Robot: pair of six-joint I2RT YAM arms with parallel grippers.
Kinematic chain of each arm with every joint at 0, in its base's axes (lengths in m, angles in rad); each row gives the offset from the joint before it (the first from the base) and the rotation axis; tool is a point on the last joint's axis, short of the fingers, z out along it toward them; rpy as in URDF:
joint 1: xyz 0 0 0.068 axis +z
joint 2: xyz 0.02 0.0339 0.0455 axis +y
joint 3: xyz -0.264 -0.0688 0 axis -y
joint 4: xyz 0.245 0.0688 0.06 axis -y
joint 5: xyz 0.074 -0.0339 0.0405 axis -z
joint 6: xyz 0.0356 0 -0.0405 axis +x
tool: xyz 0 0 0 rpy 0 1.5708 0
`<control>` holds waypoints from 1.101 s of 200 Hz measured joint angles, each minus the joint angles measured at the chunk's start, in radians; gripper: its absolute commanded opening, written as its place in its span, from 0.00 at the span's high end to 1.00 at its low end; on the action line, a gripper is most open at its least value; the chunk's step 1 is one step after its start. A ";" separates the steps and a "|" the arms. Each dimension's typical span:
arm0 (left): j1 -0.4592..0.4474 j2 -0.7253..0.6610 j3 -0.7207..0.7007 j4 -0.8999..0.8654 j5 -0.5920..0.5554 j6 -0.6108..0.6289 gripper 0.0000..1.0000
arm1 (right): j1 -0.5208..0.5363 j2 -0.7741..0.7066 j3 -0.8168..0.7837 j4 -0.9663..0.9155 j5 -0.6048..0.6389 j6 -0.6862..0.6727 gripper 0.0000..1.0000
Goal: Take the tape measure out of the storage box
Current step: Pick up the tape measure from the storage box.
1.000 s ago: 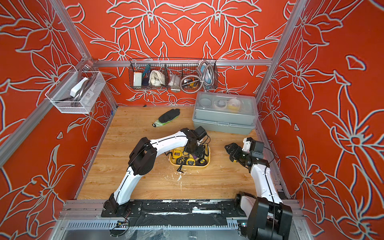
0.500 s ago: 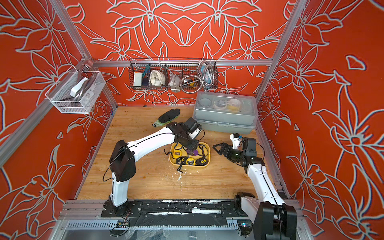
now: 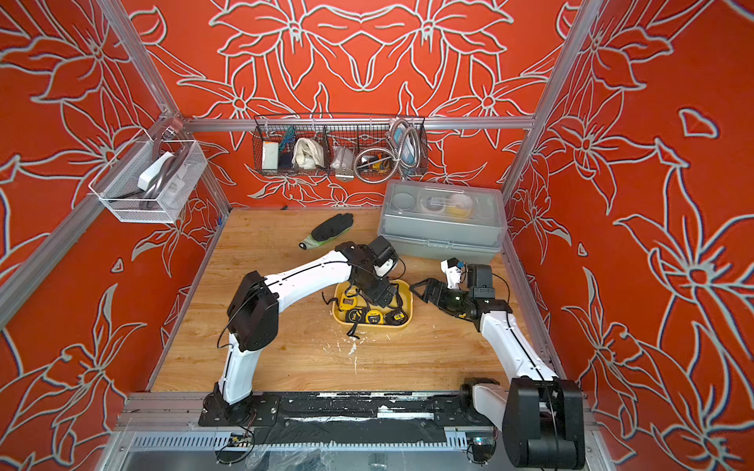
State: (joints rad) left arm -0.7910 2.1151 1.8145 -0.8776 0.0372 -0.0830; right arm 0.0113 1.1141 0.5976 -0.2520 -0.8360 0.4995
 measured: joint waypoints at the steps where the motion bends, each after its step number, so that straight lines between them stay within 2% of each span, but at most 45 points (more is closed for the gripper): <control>1: 0.000 0.002 0.001 0.000 0.000 0.000 0.00 | 0.000 0.000 0.000 0.000 0.000 0.000 0.00; 59: 0.023 0.087 0.018 -0.016 -0.035 -0.011 0.02 | 0.001 -0.003 0.000 -0.006 0.029 -0.017 0.00; 99: 0.028 0.091 0.018 -0.016 -0.036 -0.011 0.16 | 0.000 -0.002 0.000 -0.006 0.034 -0.018 0.00; 145: 0.039 0.096 0.017 -0.002 -0.023 -0.013 0.38 | 0.001 0.014 0.000 -0.004 0.029 -0.019 0.02; 193: 0.051 0.048 -0.057 0.061 0.013 -0.012 0.46 | 0.001 0.037 0.000 0.009 -0.036 -0.011 0.04; 220: 0.084 -0.025 -0.116 0.069 0.083 -0.031 0.49 | 0.002 0.037 -0.006 0.062 -0.102 0.013 0.04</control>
State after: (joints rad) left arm -0.7074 2.0903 1.6985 -0.8089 0.1200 -0.1135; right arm 0.0132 1.1515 0.5915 -0.1902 -0.9382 0.5125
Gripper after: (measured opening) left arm 0.739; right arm 0.960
